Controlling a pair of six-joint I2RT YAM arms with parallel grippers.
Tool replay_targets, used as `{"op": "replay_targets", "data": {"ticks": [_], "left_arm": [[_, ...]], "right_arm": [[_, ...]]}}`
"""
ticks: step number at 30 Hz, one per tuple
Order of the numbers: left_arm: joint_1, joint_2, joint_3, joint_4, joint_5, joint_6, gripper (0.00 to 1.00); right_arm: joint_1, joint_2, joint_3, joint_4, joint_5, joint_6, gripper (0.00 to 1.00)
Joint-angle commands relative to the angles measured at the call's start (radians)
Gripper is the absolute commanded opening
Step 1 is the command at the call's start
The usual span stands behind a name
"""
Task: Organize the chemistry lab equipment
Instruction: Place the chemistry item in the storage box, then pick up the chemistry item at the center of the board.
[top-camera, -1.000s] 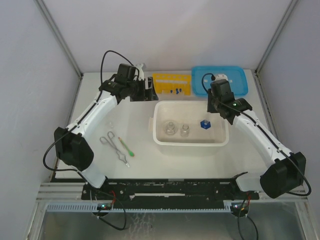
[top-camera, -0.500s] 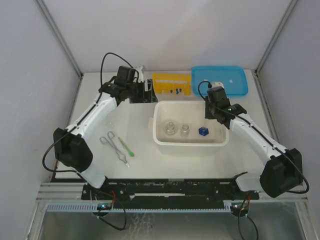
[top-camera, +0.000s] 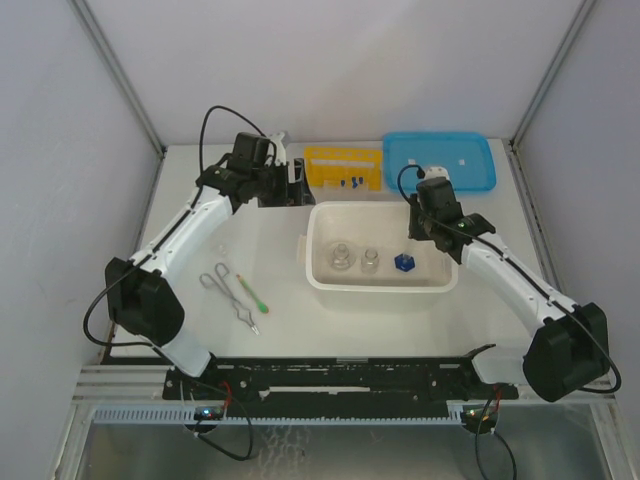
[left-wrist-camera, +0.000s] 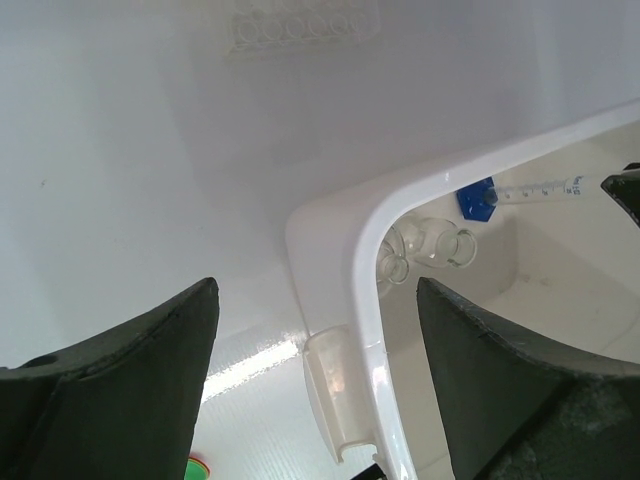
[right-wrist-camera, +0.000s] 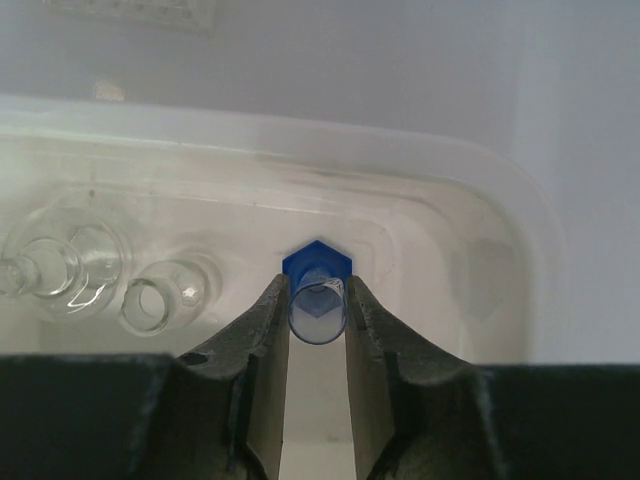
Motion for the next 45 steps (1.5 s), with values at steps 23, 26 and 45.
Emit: {"op": "replay_targets", "data": {"ticks": [23,26,45], "left_arm": [[0.074,-0.095,-0.069,0.001,-0.015,-0.024,0.89],[0.109,-0.099,-0.103,0.001,0.027,-0.056,1.0],[0.255,-0.331,-0.528,-0.082,-0.253,-0.238,0.39]], "right_arm": [[-0.002,-0.15,0.33,-0.054,0.031,-0.039,0.42],[-0.002,-0.132,0.375,-0.027,0.023,-0.049,0.43],[-0.011,0.029,0.504,0.032,-0.01,-0.084,0.43]]}}
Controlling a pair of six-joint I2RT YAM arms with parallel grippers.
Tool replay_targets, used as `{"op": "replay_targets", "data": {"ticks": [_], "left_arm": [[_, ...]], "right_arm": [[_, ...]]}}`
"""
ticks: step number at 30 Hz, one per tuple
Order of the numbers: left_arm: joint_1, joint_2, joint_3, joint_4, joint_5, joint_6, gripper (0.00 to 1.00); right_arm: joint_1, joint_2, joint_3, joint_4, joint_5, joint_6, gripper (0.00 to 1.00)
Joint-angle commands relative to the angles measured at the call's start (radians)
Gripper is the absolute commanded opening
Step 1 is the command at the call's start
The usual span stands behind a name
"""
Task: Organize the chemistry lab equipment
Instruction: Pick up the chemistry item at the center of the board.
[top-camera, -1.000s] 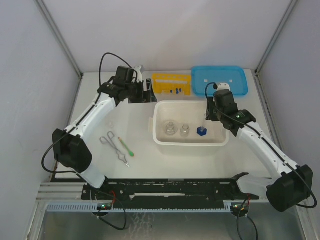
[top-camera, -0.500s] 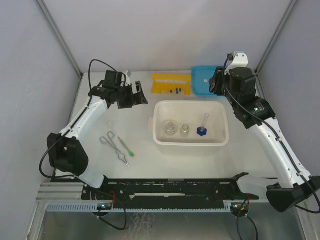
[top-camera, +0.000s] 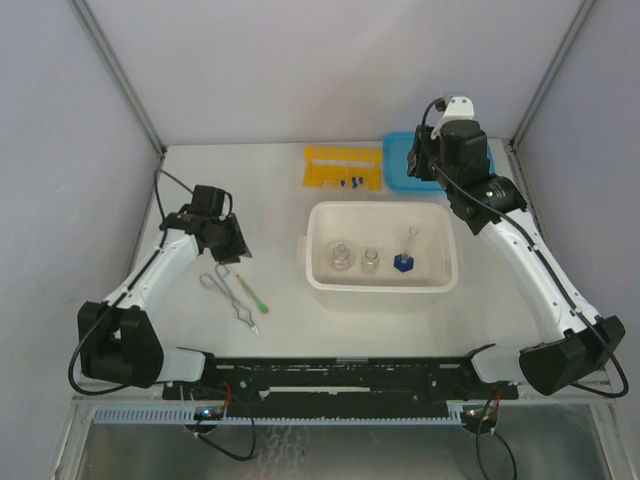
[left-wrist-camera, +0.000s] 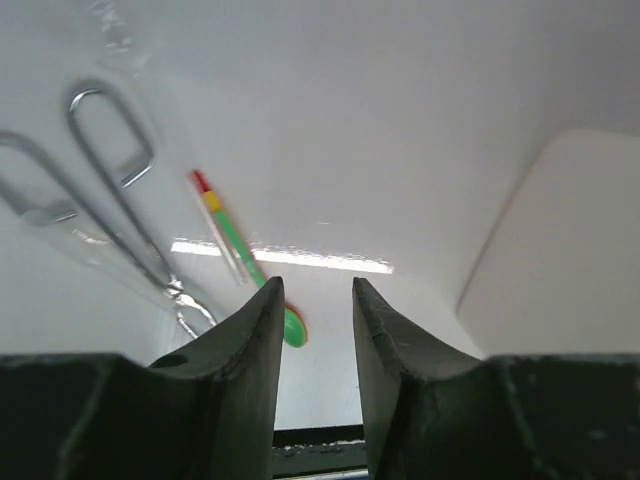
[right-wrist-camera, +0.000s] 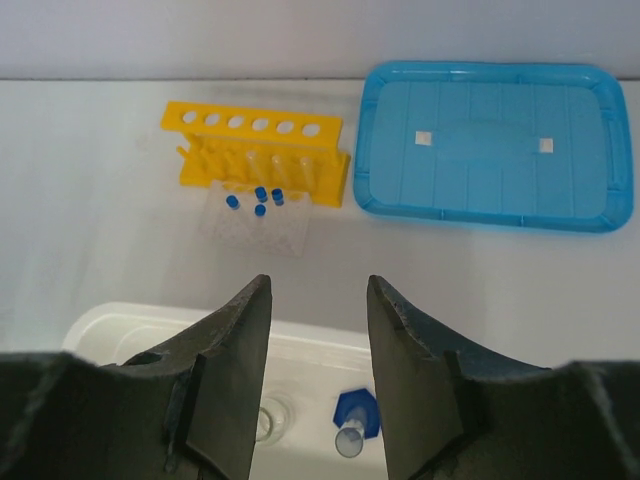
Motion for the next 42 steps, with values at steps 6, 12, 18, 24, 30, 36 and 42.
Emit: {"op": "replay_targets", "data": {"ticks": [6,12,18,24,30,36,42], "left_arm": [[0.049,0.0,-0.125,0.079,-0.126,-0.06,0.39],[0.053,0.108,-0.109,0.118,-0.163,-0.029,0.34],[0.127,0.163,-0.071,0.125,-0.169,-0.006,0.34],[0.2,0.18,-0.035,0.129,-0.161,0.019,0.33],[0.244,0.217,-0.004,0.146,-0.186,0.044,0.31],[0.251,0.281,0.047,0.156,-0.174,0.056,0.29],[0.251,0.303,0.072,0.164,-0.139,0.053,0.28]], "right_arm": [[-0.008,0.028,0.059,0.058,-0.031,-0.021,0.43],[-0.019,0.033,0.056,0.043,-0.061,-0.019,0.43],[-0.013,0.08,0.127,-0.034,-0.187,-0.05,0.42],[0.061,0.151,0.217,-0.098,-0.184,-0.096,0.42],[0.066,0.166,0.221,-0.095,-0.193,-0.096,0.42],[0.064,0.171,0.22,-0.098,-0.201,-0.1,0.42],[0.068,0.175,0.229,-0.102,-0.243,-0.093,0.42]]}}
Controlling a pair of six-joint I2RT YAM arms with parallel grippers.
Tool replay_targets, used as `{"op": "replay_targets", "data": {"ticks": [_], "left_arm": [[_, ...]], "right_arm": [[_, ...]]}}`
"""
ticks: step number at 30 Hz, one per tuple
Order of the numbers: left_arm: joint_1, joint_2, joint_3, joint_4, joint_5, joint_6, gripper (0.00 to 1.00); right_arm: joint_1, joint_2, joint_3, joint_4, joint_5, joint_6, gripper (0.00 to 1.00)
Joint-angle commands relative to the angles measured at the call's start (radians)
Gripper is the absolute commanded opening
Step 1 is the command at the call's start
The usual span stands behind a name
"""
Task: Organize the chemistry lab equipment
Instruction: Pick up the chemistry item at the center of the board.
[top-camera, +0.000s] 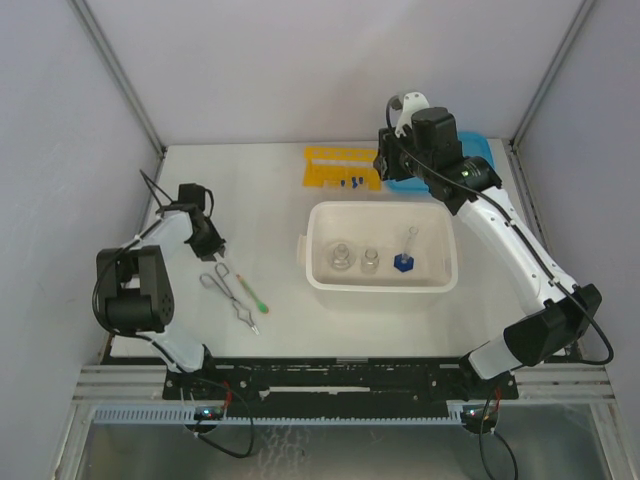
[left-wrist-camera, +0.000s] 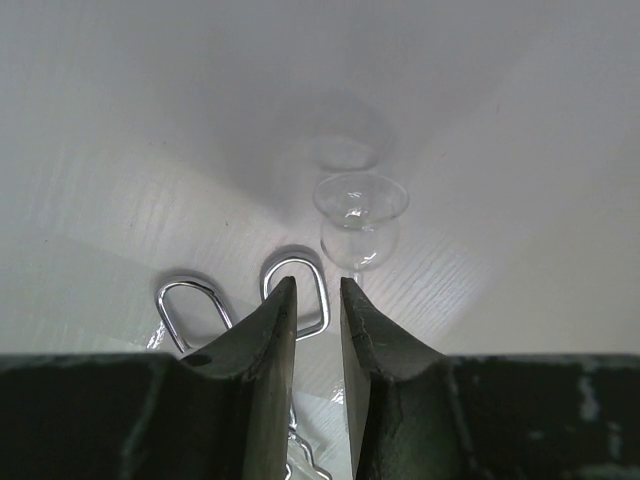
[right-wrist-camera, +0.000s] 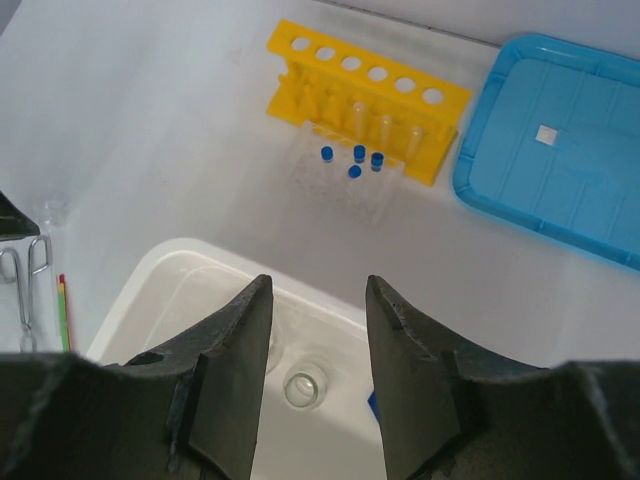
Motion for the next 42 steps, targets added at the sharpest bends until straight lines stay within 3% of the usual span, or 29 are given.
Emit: {"op": "replay_targets", "data": {"ticks": [1,34,42], "left_arm": [[0.004,-0.002,0.073,0.027,0.024,0.018,0.28],[-0.074,0.08,0.061,0.031,0.069,0.02,0.25],[-0.087,0.005,0.081,-0.025,0.077,0.028,0.25]], "right_arm": [[0.002,0.006,0.052,0.004,-0.044,-0.008,0.42],[-0.003,0.007,0.035,-0.004,-0.028,-0.003,0.42],[-0.004,0.015,0.034,-0.004,-0.031,-0.004,0.42]]}}
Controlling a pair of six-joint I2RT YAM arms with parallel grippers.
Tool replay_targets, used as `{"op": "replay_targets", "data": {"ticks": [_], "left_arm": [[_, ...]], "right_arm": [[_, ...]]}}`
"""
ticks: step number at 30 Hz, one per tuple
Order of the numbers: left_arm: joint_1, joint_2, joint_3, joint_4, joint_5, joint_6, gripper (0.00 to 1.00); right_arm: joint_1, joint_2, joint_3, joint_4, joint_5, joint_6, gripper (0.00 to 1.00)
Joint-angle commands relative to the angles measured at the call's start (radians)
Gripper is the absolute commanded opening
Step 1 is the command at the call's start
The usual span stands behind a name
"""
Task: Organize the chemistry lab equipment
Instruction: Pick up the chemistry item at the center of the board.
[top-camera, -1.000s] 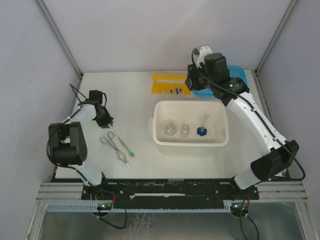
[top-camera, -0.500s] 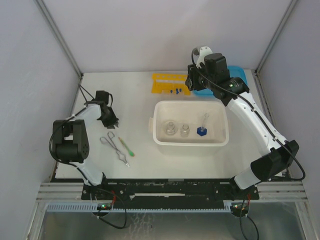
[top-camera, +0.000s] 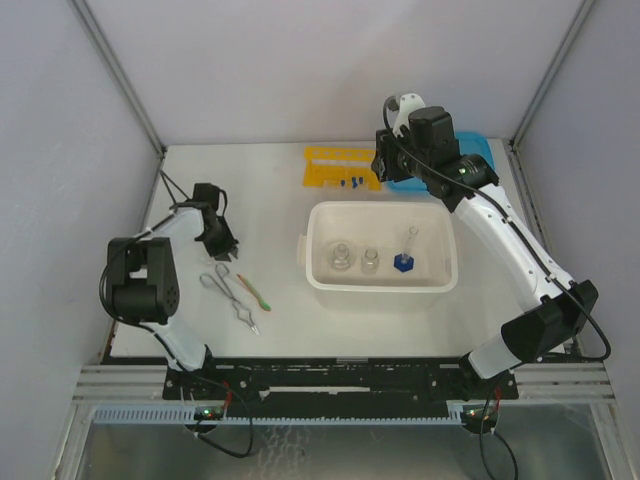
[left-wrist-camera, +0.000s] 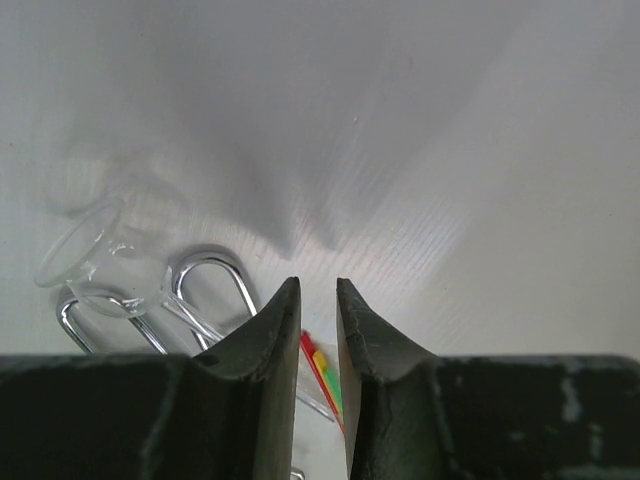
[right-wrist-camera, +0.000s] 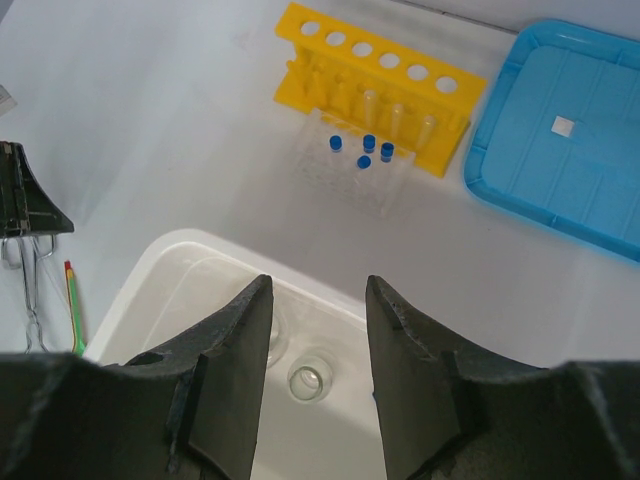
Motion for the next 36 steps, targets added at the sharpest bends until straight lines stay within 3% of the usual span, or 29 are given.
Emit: {"op": "replay_targets", "data": {"ticks": [1,12,22,36], "left_arm": [[-0.012,-0.083,0.049,-0.048,-0.001,0.023,0.25],[-0.026,-0.302,-0.098,-0.094,-0.069,-0.08,0.34],[-0.022,-0.177,-0.135,-0.024,-0.081,-0.077,0.33],[0.043,-0.153,-0.146,-0.009,-0.083,-0.056,0.31]], "right_arm": [[-0.003,-0.005,0.016,0.023,0.003,-0.005,0.42],[-0.012,-0.003,-0.012,0.04,-0.009,-0.003,0.42],[-0.02,-0.012,-0.037,0.049,-0.028,0.005,0.42],[-0.023,-0.017,-0.069,0.056,-0.021,0.017,0.42]]}}
